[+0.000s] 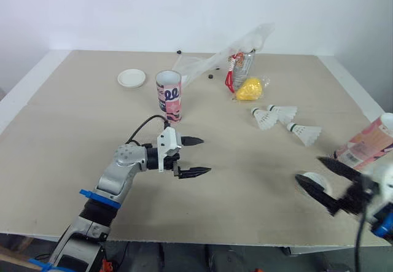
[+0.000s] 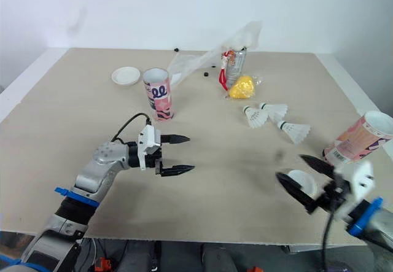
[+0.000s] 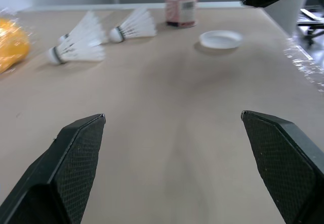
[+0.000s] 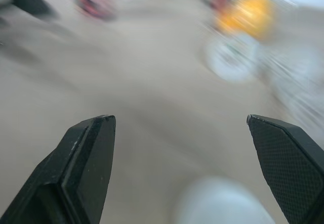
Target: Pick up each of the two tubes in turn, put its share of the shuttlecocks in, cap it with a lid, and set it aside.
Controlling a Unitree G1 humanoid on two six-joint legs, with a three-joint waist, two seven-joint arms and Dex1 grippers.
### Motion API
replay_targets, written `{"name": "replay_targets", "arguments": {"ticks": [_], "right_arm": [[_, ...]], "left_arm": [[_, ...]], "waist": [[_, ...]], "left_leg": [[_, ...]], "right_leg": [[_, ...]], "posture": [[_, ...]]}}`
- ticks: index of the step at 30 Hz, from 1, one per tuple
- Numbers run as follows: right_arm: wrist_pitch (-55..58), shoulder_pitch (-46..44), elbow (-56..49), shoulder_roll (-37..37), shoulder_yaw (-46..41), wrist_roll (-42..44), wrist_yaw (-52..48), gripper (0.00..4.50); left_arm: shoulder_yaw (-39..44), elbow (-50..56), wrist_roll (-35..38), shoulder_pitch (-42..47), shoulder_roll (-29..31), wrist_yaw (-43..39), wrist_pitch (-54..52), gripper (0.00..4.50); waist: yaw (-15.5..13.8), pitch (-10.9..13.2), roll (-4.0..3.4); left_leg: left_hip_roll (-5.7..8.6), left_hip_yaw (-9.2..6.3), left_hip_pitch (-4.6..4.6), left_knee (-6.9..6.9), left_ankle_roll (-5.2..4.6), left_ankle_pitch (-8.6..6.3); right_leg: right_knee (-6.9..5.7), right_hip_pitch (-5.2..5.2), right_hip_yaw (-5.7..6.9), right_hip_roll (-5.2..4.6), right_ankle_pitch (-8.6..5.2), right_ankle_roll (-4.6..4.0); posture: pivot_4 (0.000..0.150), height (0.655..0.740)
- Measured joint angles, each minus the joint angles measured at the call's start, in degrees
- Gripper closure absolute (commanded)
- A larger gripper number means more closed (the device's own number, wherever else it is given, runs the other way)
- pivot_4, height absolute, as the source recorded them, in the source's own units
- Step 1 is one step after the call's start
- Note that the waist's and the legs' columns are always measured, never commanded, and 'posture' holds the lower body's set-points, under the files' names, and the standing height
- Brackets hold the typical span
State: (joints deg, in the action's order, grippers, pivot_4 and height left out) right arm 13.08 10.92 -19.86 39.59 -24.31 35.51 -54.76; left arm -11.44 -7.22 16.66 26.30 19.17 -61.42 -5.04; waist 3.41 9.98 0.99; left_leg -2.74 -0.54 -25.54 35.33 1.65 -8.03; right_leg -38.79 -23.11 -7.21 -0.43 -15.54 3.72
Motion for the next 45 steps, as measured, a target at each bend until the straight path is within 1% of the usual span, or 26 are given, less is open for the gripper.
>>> {"name": "replay_targets", "arguments": {"ticks": [3, 4, 7, 8, 12, 13, 15, 20, 22, 24, 30, 37, 45], "right_arm": [[-2.0, -10.5, 5.7, 0.0, 8.9, -2.8, -4.6, 0.05], [-2.5, -12.6, 7.4, 0.0, 10.4, -3.6, -5.6, 0.05], [-6.2, -25.5, 19.2, -1.4, 17.0, -7.5, -10.4, 0.05], [-7.4, -28.7, 22.6, -1.7, 18.2, -8.6, -11.7, 0.05], [-10.0, -37.3, 33.0, -3.3, 20.3, -10.6, -14.2, 0.05], [-10.1, -38.1, 34.2, -3.5, 20.4, -10.9, -14.4, 0.05], [-10.3, -40.7, 37.9, -4.4, 20.5, -11.2, -15.0, 0.05], [-11.0, -42.2, 40.5, -5.5, 21.6, -12.5, -15.1, 0.05], [-11.0, -42.9, 41.1, -6.5, 21.7, -13.0, -13.8, 0.05], [-11.0, -43.4, 41.1, -6.9, 21.7, -13.2, -13.2, 0.05], [-10.9, -43.3, 40.9, -7.1, 21.7, -13.9, -11.1, 0.05], [-10.5, -42.6, 39.4, -6.9, 21.7, -14.5, -9.4, 0.05], [-9.7, -40.9, 36.8, -6.9, 21.7, -14.6, -7.7, 0.05]], "left_arm": [[1.1, 1.6, -0.1, -1.3, 0.0, 4.0, -1.8, 0.0], [1.5, 1.8, -0.1, -1.5, 0.1, 5.0, -2.6, 0.0], [3.9, 3.9, -0.5, -3.9, 0.1, 11.2, -6.1, 0.0], [4.3, 4.6, -0.8, -4.6, 0.0, 13.2, -6.7, 0.0], [6.4, 6.2, -3.1, -6.8, -0.4, 20.3, -7.3, 0.0], [6.7, 6.2, -3.4, -6.9, -0.6, 21.4, -7.4, 0.0], [8.0, 6.2, -4.7, -6.9, -1.9, 26.3, -8.0, 0.0], [9.6, 5.9, -6.1, -5.9, -4.4, 33.4, -9.2, 0.0], [10.1, 2.9, -7.1, -3.5, -5.8, 36.8, -9.5, 0.0], [10.1, 1.6, -7.2, -2.6, -6.6, 37.6, -9.6, 0.0], [10.2, -7.2, -7.5, 3.1, -8.9, 38.8, -9.3, 0.0], [10.3, -17.5, -8.0, 10.0, -8.6, 38.3, -6.2, 0.0], [10.4, -26.8, -9.1, 14.5, -8.5, 38.0, -2.2, 0.0]], "waist": [[-0.2, 0.1, 0.1], [-0.5, 0.1, 0.13], [-0.4, 0.1, 0.16], [-0.6, 0.1, 0.17], [-1.1, 0.1, 0.22], [-1.1, 0.1, 0.22], [-1.0, 0.1, 0.23], [-0.9, 0.1, 0.23], [-0.9, 0.1, 0.22], [-0.8, 0.1, 0.22], [-0.8, 0.1, 0.23], [-0.8, 0.1, 0.23], [-0.8, 0.1, 0.23]], "left_leg": [[0.02, -0.02, -0.07, -0.02, -0.01, 0.0], [0.03, -0.06, -0.09, -0.03, 0.01, -0.01], [0.03, 0.0, -0.12, -0.04, 0.01, -0.02], [0.04, -0.07, -0.13, -0.08, 0.01, -0.02], [0.08, -0.25, -0.19, -0.13, 0.01, -0.02], [0.08, -0.26, -0.21, -0.13, 0.01, -0.03], [0.08, -0.24, -0.22, -0.13, 0.02, -0.03], [0.08, -0.27, -0.21, -0.12, 0.03, -0.02], [0.08, -0.27, -0.2, -0.06, 0.04, 0.0], [0.08, -0.25, -0.2, -0.04, 0.04, 0.0], [0.09, -0.28, -0.21, -0.02, 0.04, 0.01], [0.1, -0.29, -0.22, -0.06, 0.05, 0.0], [0.11, -0.31, -0.25, -0.05, 0.05, 0.0]], "right_leg": [[0.01, -0.01, 0.02, 0.02, 0.0, 0.01], [0.03, 0.01, 0.01, 0.04, -0.05, 0.06], [0.07, -0.02, -0.03, 0.03, 0.01, 0.15], [0.06, 0.0, 0.01, 0.05, 0.09, 0.33], [0.07, 0.01, 0.12, 0.1, 0.03, 0.33], [0.07, 0.01, 0.12, 0.1, 0.04, 0.33], [0.08, 0.02, 0.1, 0.09, 0.05, 0.35], [0.05, 0.01, 0.13, 0.11, 0.08, 0.37], [0.05, 0.02, 0.13, 0.13, 0.17, 0.4], [0.05, 0.03, 0.1, 0.13, 0.19, 0.42], [0.05, 0.04, 0.12, 0.14, 0.2, 0.43], [0.06, 0.03, 0.12, 0.16, 0.16, 0.46], [0.06, 0.03, 0.14, 0.15, 0.16, 0.46]], "posture": [[0.15, 0.74], [0.15, 0.74], [0.15, 0.74], [0.15, 0.74], [0.15, 0.74], [0.15, 0.74], [0.15, 0.74], [0.15, 0.74], [0.15, 0.74], [0.15, 0.74], [0.15, 0.74], [0.15, 0.74], [0.15, 0.74]]}}
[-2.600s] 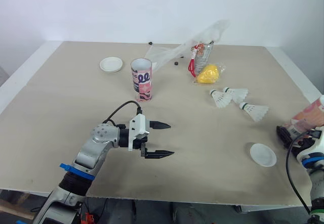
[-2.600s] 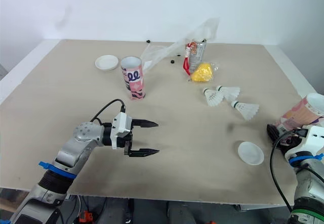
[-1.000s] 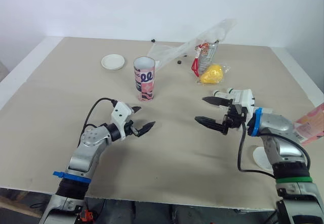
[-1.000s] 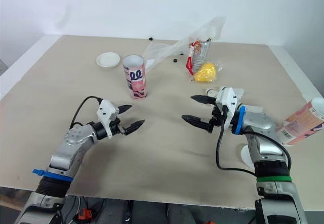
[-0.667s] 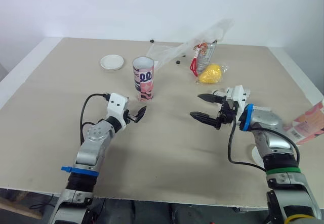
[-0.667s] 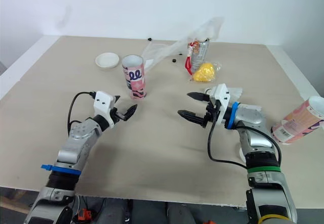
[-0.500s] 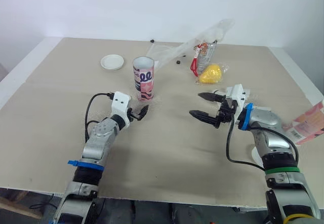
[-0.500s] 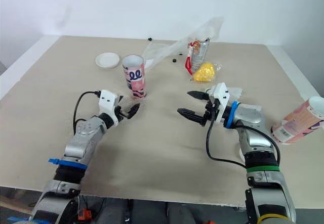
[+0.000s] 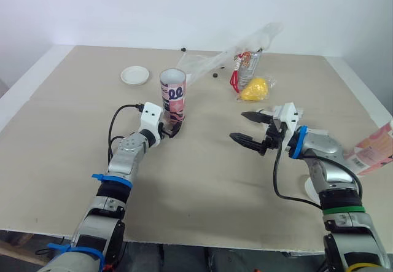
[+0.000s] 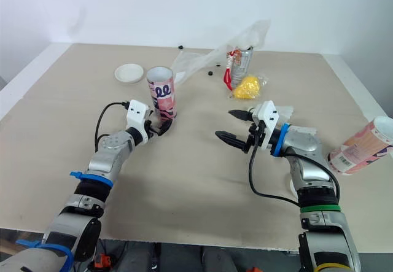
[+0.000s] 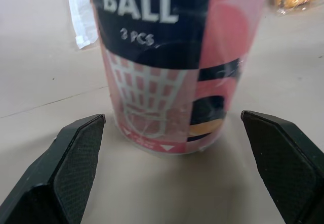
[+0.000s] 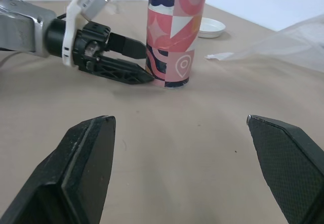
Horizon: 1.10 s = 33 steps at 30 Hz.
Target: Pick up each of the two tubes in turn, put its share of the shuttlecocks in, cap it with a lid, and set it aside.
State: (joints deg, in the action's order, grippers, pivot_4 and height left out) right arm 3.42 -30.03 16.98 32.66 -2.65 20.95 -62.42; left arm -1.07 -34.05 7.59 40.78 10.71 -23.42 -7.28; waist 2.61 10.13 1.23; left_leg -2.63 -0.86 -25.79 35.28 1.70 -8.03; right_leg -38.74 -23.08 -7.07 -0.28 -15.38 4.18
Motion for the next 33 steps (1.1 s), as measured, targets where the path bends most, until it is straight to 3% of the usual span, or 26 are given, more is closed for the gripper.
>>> {"name": "replay_targets", "arguments": {"ticks": [16, 26, 29, 31, 33], "right_arm": [[1.1, 1.7, -2.4, 0.0, 0.0, 0.0, 1.9, 0.05], [1.7, 2.3, -3.7, 0.0, 0.0, 0.0, 2.7, 0.05], [2.0, 2.3, -4.0, 0.0, 0.0, 0.0, 2.8, 0.0], [2.1, 2.5, -4.3, 0.0, 0.0, 0.0, 2.9, 0.0], [2.2, 2.6, -4.4, 0.0, 0.0, 0.0, 2.9, 0.0]], "left_arm": [[2.0, -27.0, -1.2, 15.1, -0.7, -3.5, 12.0, 0.0], [2.1, -33.1, -2.7, 19.0, -0.6, -3.7, 15.8, 0.0], [2.4, -34.1, -2.7, 19.1, -0.6, -3.6, 16.2, 1.3], [2.8, -34.4, -2.8, 19.4, -0.6, -3.4, 16.2, 1.65], [3.2, -34.6, -2.8, 19.5, -0.6, -3.3, 16.2, 1.65]], "waist": [[0.0, 0.0, 0.01], [0.0, 0.0, 0.02], [0.0, 0.0, 0.02], [0.0, 0.0, 0.02], [0.0, 0.0, 0.02]], "left_leg": [[0.06, -0.16, -0.27, 0.0, 0.0, 0.0], [0.07, -0.21, -0.29, 0.0, 0.02, 0.01], [0.07, -0.23, -0.29, 0.0, 0.01, 0.01], [0.07, -0.23, -0.29, 0.01, 0.02, 0.01], [0.07, -0.23, -0.29, 0.01, 0.02, 0.01]], "right_leg": [[0.02, -0.13, 0.13, 0.0, -0.03, 0.05], [0.02, -0.14, 0.18, 0.0, -0.03, 0.05], [0.01, -0.13, 0.2, 0.0, -0.03, 0.05], [0.01, -0.13, 0.2, 0.0, -0.03, 0.05], [0.01, -0.13, 0.2, 0.0, -0.02, 0.05]], "posture": [[0.15, 0.74], [0.15, 0.74], [0.15, 0.74], [0.15, 0.74], [0.15, 0.74]]}}
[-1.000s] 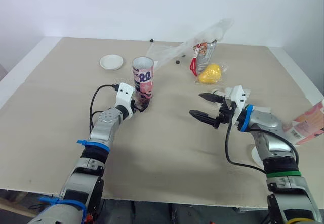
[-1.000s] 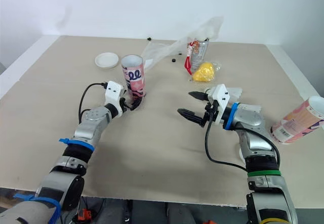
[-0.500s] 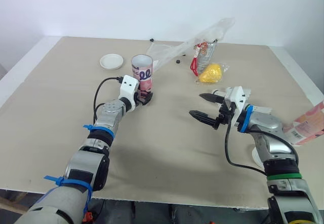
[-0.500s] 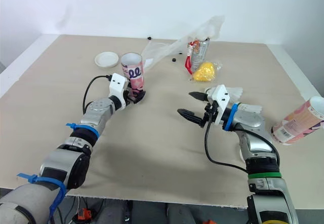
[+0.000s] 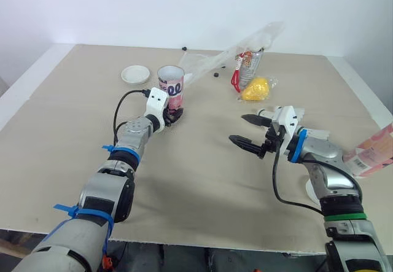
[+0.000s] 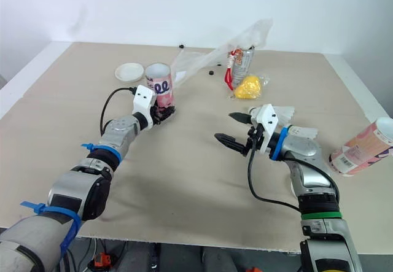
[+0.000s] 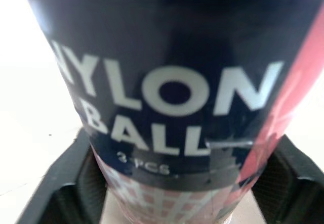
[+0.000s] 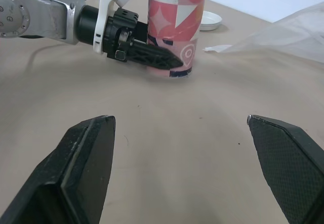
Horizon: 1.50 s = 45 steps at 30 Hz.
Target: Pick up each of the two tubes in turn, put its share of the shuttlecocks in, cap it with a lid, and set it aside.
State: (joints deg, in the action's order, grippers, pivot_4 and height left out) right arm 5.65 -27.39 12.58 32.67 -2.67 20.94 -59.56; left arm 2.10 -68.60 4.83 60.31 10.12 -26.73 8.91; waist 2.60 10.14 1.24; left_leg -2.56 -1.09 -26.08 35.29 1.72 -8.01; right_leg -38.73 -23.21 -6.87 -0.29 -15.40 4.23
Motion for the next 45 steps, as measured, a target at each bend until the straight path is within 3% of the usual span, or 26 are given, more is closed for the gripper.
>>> {"name": "replay_targets", "arguments": {"ticks": [10, 13, 18, 21, 27, 37, 45], "right_arm": [[0.6, 0.2, -0.6, 0.0, 0.0, 0.0, 0.1, 0.0], [1.8, 3.8, -5.3, 0.0, -0.4, 0.9, 1.5, 0.0], [5.9, 14.8, -18.4, -0.2, -5.1, 3.7, 8.1, 0.0], [9.1, 21.1, -28.1, -1.2, -7.4, 5.5, 13.8, 0.0], [11.2, 28.7, -36.1, -3.6, -10.1, 6.3, 20.7, 0.0], [11.2, 31.7, -37.8, -5.7, -10.3, 5.7, 25.7, 0.0], [12.4, 22.0, -28.8, -7.5, -9.1, 1.0, 33.2, 0.0]], "left_arm": [[0.0, 0.0, -1.2, -0.2, 0.4, -0.6, 1.1, 1.65], [-1.3, 3.1, -2.3, -2.6, 1.7, -3.9, 3.4, 1.65], [-6.2, 18.2, -3.3, -10.6, 5.8, -17.1, 5.7, 1.65], [-11.6, 33.2, -2.7, -15.5, 8.0, -28.8, 2.7, 1.65], [-19.1, 46.5, -2.6, -16.8, 13.0, -41.7, -5.1, 1.65], [-25.3, 48.4, -3.2, -10.5, 14.3, -53.6, -13.3, 1.65], [-28.8, 49.2, -4.9, -6.6, 15.6, -59.0, -20.3, 1.65]], "waist": [[0.0, 0.0, 0.0], [0.0, 0.0, 0.0], [-0.1, 0.0, -0.01], [0.0, 0.0, -0.01], [0.0, 0.0, -0.03], [0.1, 0.0, -0.03], [0.2, 0.0, -0.04]], "left_leg": [[0.0, -0.02, 0.0, 0.0, 0.01, 0.01], [0.0, -0.05, -0.02, -0.03, 0.02, 0.01], [-0.01, -0.1, -0.1, -0.07, 0.04, -0.01], [-0.04, -0.1, -0.08, 0.02, 0.04, 0.01], [-0.09, -0.06, 0.04, 0.07, -0.04, 0.08], [-0.1, -0.05, 0.0, 0.15, -0.13, 0.14], [-0.12, -0.05, -0.01, 0.11, -0.13, 0.14]], "right_leg": [[-0.01, 0.0, 0.02, 0.0, 0.0, 0.0], [-0.01, -0.01, 0.04, 0.0, -0.02, -0.04], [-0.02, -0.02, 0.1, -0.02, 0.12, -0.38], [-0.03, 0.01, 0.12, -0.02, 0.06, -0.27], [-0.08, 0.04, 0.12, -0.01, -0.02, -0.44], [-0.08, 0.03, 0.12, -0.01, 0.0, -0.47], [-0.16, -0.04, 0.11, 0.03, -0.05, -0.49]], "posture": [[0.15, 0.74], [0.15, 0.74], [0.15, 0.74], [0.15, 0.74], [0.15, 0.74], [0.15, 0.74], [0.15, 0.74]]}}
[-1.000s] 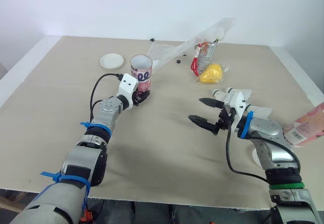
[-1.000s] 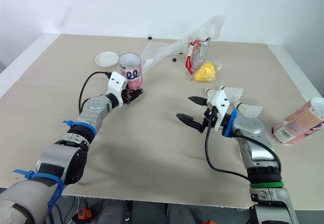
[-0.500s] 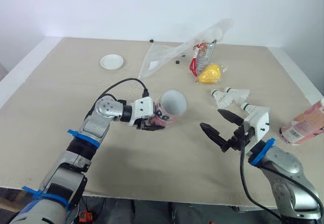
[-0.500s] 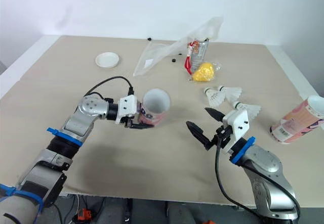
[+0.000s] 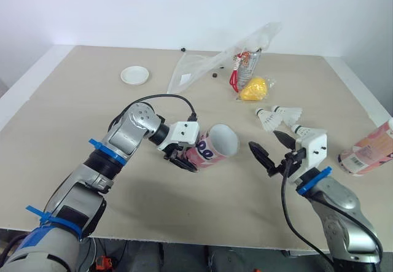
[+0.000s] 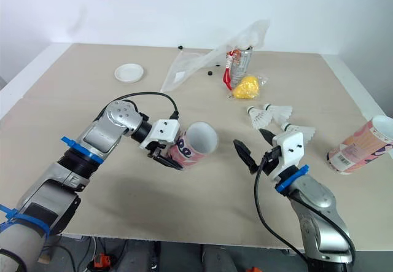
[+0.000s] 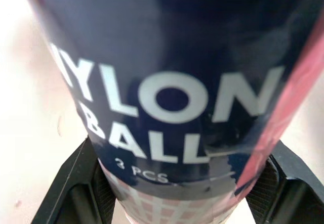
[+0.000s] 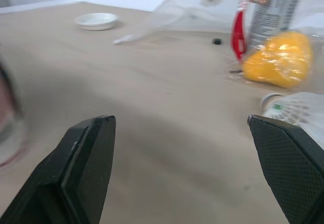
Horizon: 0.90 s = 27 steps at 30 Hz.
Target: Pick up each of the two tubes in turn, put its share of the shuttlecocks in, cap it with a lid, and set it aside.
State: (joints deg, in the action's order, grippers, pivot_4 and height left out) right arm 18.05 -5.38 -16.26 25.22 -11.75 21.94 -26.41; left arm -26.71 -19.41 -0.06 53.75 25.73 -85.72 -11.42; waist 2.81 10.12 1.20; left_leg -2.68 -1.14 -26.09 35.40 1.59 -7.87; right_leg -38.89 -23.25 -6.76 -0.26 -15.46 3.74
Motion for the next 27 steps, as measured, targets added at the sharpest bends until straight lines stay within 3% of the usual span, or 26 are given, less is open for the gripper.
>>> {"name": "replay_targets", "arguments": {"ticks": [11, 27], "right_arm": [[3.1, -13.0, 15.4, -4.1, 0.6, -3.7, 7.5, 0.0], [2.5, -22.3, 30.0, -5.8, 0.4, -5.3, 10.1, 0.0]], "left_arm": [[-0.5, 3.7, -1.0, 0.4, 0.2, 0.2, -7.7, 1.65], [-0.5, 4.8, -1.0, 0.3, 0.0, 1.3, -9.3, 1.65]], "waist": [[-0.1, 0.0, -0.03], [0.0, 0.0, -0.04]], "left_leg": [[0.02, -0.06, -0.01, -0.04, -0.01, -0.01], [0.02, -0.07, -0.02, -0.03, -0.01, -0.01]], "right_leg": [[-0.1, 0.0, 0.04, 0.01, -0.02, 0.21], [-0.13, -0.02, 0.04, 0.02, 0.0, 0.21]], "posture": [[0.15, 0.74], [0.15, 0.74]]}}
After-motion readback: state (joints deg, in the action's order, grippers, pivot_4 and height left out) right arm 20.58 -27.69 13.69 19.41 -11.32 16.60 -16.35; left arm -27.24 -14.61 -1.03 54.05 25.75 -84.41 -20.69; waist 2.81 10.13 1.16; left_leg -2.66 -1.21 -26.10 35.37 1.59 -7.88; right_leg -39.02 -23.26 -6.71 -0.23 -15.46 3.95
